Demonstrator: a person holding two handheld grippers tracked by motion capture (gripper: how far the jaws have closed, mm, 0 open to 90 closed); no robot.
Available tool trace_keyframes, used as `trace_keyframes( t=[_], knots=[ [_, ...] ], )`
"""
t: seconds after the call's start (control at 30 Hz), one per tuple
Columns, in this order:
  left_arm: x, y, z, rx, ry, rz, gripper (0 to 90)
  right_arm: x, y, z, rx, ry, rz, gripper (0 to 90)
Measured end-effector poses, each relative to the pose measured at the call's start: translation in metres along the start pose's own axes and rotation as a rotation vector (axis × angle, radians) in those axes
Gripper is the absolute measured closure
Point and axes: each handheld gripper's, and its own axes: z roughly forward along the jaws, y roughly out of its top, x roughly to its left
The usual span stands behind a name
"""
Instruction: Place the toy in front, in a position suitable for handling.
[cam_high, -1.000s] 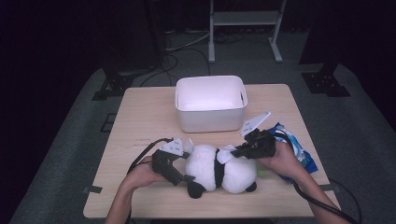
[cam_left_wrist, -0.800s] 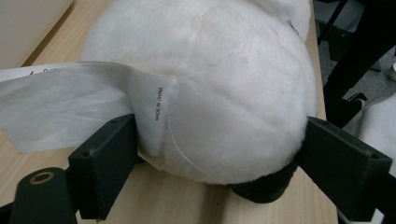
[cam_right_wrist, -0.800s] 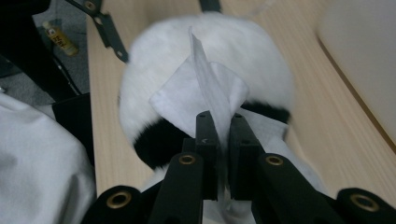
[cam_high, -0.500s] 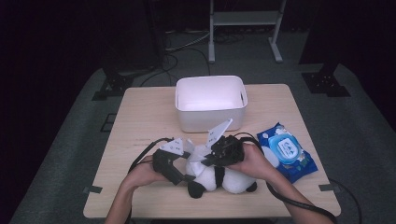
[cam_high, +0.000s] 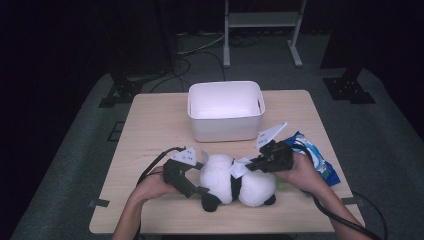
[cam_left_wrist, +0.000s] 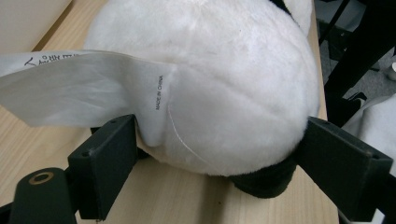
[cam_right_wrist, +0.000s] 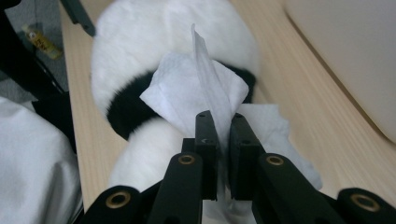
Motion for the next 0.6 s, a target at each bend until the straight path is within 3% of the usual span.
trace_keyframes(
  t=[0.07, 0.17, 0.27, 0.5, 0.6],
  knots=[
    [0.000, 0.000, 0.000, -0.001, 0.000, 0.000, 12.6, -0.006, -0.006, -0.005, -0.015, 0.003, 0.036, 83.5],
    [0.001, 0.000, 0.000, 0.000, -0.002, 0.003, 13.6, -0.007, -0.005, -0.004, -0.030, 0.013, 0.049, 83.5],
    [0.001, -0.001, 0.000, -0.005, -0.005, 0.001, 13.6, 0.004, 0.012, 0.009, -0.027, 0.038, -0.015, 83.5],
    [0.003, -0.003, -0.001, 0.002, -0.001, -0.002, 13.6, 0.027, 0.039, 0.029, -0.007, 0.072, -0.104, 83.2],
    [0.003, -0.004, -0.002, 0.003, 0.002, -0.003, 13.6, 0.044, 0.048, 0.036, 0.004, 0.091, -0.151, 83.1]
  ],
)
